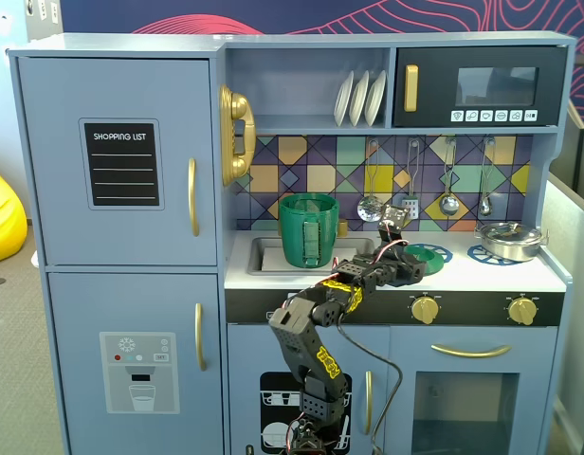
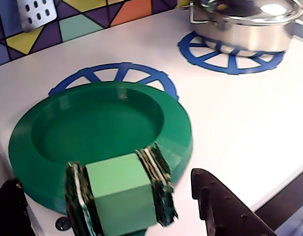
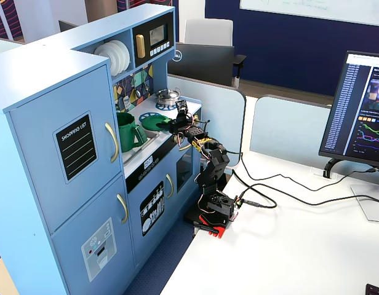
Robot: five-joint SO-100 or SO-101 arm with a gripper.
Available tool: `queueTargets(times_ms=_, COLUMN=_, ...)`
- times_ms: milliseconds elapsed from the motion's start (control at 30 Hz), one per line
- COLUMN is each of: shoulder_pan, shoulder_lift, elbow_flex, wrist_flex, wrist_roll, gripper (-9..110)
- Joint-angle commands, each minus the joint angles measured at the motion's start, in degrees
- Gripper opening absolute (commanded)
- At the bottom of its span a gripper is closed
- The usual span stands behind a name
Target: Pick up the lid from the counter and put it on the green recipient
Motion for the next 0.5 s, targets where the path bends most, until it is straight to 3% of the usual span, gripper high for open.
queueTargets(times_ms=0, shoulder_pan=-1.23, shoulder_lift=-1.14, elbow_flex=-6.06, wrist_flex=-2.02, wrist_roll=0.0, gripper=35)
queueTargets(times_ms=167, shoulder_pan=-1.23, shoulder_lift=-2.46, elbow_flex=-6.86, wrist_flex=-2.02, wrist_roll=-1.49, gripper=27)
queueTargets(times_ms=267, shoulder_pan=-1.41, shoulder_lift=-2.11, elbow_flex=-6.33, wrist_flex=-1.85, wrist_roll=-3.34, gripper=0)
queueTargets(times_ms=467, shoulder_pan=-2.02, shoulder_lift=0.09, elbow_flex=-6.68, wrist_flex=-2.29, wrist_roll=-0.88, gripper=0)
